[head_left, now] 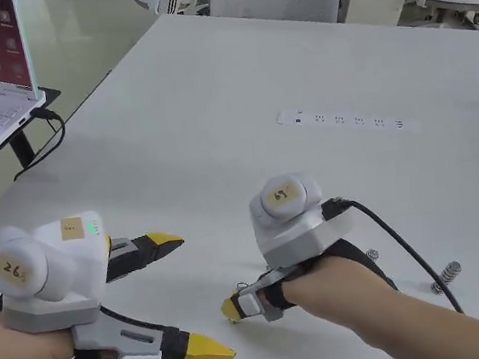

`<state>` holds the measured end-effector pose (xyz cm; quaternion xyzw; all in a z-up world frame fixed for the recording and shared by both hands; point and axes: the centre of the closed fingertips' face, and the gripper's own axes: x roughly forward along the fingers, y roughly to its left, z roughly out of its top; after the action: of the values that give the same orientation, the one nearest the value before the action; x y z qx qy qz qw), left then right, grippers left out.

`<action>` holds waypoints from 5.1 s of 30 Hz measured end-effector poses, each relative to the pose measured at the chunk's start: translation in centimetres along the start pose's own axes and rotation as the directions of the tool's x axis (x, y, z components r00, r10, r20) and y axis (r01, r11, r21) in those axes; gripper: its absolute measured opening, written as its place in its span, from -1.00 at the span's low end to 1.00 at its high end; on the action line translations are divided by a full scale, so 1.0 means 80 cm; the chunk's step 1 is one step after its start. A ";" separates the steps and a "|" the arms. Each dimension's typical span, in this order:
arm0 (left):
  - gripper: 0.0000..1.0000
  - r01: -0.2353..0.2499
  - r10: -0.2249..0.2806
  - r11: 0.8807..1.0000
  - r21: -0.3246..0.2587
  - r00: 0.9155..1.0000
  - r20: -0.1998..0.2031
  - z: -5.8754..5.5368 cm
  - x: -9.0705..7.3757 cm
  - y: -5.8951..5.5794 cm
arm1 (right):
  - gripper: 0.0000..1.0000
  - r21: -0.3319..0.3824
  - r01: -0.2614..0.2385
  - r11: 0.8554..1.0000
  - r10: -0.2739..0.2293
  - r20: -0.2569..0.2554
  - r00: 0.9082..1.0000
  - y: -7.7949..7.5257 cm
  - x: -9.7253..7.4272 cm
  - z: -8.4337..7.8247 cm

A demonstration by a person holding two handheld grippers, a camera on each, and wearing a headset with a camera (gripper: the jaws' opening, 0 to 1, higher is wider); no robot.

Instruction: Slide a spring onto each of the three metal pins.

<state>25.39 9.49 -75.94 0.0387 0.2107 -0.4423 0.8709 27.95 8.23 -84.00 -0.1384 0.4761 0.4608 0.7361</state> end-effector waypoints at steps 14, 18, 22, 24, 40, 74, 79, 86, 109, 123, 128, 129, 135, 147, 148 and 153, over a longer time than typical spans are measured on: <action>0.83 -0.006 0.006 1.000 -0.007 1.000 0.000 -0.006 -0.004 -0.002 | -0.61 -0.079 0.060 0.995 -0.062 -0.024 0.998 -0.009 0.013 -0.008; 0.84 -0.008 0.008 1.000 -0.007 1.000 0.002 -0.005 -0.003 -0.002 | -0.73 -0.194 0.067 0.979 -0.074 -0.031 0.997 -0.012 0.012 -0.017; 0.83 -0.002 0.002 1.000 -0.009 1.000 -0.001 -0.006 0.002 -0.004 | -0.83 -0.261 0.071 0.963 -0.079 -0.021 0.997 -0.015 0.007 -0.026; 0.82 0.010 -0.010 1.000 -0.009 1.000 -0.004 -0.006 0.007 -0.009 | -0.84 -0.304 0.060 0.951 -0.070 -0.022 0.997 -0.015 0.005 -0.027; 0.73 0.031 -0.031 1.000 0.001 0.999 -0.004 0.001 0.017 -0.019 | -0.86 -0.245 0.026 0.969 -0.011 0.059 0.998 -0.021 -0.030 -0.025; 0.32 0.146 -0.145 0.989 -0.031 0.989 0.040 0.030 0.045 -0.045 | -0.86 -0.522 0.008 0.853 0.043 0.087 0.995 -0.029 -0.111 -0.043; 0.24 0.164 -0.163 0.986 -0.035 0.986 0.041 0.032 0.049 -0.049 | -0.86 -0.558 0.010 0.829 0.041 0.079 0.996 -0.031 -0.114 -0.047; 0.18 0.180 -0.178 0.983 -0.033 0.983 0.051 0.035 0.055 -0.051 | -0.86 -0.593 0.015 0.805 0.046 0.089 0.995 -0.030 -0.122 -0.046; -0.31 0.201 -0.200 0.980 -0.006 0.979 0.048 0.031 0.057 -0.056 | -0.86 -0.750 0.003 0.661 0.089 0.082 0.993 0.006 -0.122 -0.032; -0.53 0.230 -0.231 0.973 0.028 0.970 0.074 0.044 0.064 -0.066 | -0.86 -0.768 0.005 0.640 0.112 0.100 0.989 0.014 -0.132 -0.027; -0.62 0.241 -0.245 0.969 0.054 0.966 0.077 0.046 0.065 -0.070 | -0.86 -0.774 0.004 0.633 0.121 0.104 0.987 0.018 -0.134 -0.027; -0.64 0.245 -0.250 0.967 0.064 0.965 0.081 0.047 0.065 -0.070 | -0.86 -0.774 0.003 0.633 0.124 0.105 0.987 0.018 -0.135 -0.027; -0.75 0.249 -0.254 0.966 0.063 0.964 0.085 0.048 0.066 -0.070 | -0.86 -0.777 0.008 0.630 0.127 0.113 0.985 0.019 -0.137 -0.024; -0.86 0.257 -0.262 0.964 0.064 0.961 0.090 0.052 0.068 -0.069 | -0.86 -0.786 0.010 0.618 0.134 0.117 0.984 0.020 -0.141 -0.021; -0.85 0.256 -0.261 0.965 0.064 0.961 0.089 0.052 0.068 -0.069 | -0.86 -0.786 0.009 0.618 0.136 0.118 0.984 0.021 -0.142 -0.021; -0.88 0.261 -0.266 0.963 0.066 0.960 0.085 0.051 0.068 -0.070 | -0.86 -0.791 0.010 0.611 0.140 0.121 0.983 0.022 -0.144 -0.020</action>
<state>25.14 0.97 -73.71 0.0135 0.1611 -0.5611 0.8118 24.17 1.85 -74.83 -0.3903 0.1652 0.6595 0.6208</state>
